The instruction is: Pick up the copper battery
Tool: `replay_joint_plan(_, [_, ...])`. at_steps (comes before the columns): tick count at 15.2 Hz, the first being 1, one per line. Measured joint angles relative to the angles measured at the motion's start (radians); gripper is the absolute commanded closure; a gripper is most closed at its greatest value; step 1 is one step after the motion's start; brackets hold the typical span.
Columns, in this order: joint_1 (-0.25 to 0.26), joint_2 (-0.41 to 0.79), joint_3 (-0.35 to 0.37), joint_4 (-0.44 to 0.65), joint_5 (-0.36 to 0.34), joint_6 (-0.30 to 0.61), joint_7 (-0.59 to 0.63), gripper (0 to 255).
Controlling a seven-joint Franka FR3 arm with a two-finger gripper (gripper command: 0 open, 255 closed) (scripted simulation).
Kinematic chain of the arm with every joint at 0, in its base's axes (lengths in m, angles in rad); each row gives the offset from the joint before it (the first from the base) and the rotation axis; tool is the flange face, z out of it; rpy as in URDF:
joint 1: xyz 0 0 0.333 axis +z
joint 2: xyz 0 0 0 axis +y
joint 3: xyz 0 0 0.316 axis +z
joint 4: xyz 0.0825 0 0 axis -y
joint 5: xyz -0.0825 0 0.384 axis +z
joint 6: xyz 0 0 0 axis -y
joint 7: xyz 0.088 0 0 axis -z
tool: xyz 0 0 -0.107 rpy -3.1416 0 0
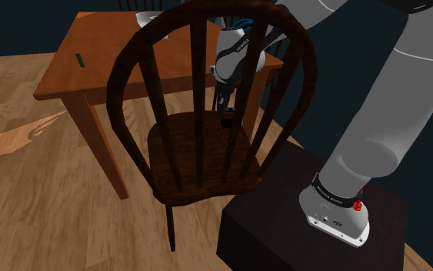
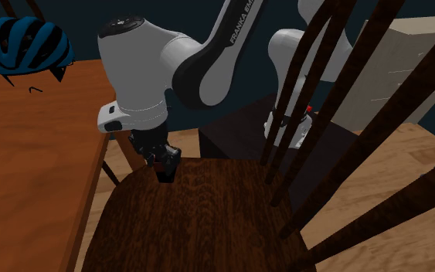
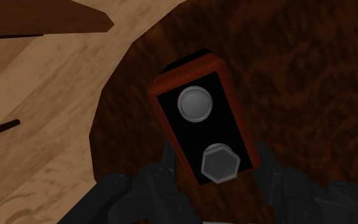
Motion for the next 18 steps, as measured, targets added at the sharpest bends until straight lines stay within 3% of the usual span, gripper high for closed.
replay_joint_plan(8, [0.0, -0.003, 0.0, 0.002, 0.0, -0.005, 0.0, 255])
replay_joint_plan(18, [0.0, -0.094, 0.0, 0.041, -0.012, -0.135, 0.006, 255])
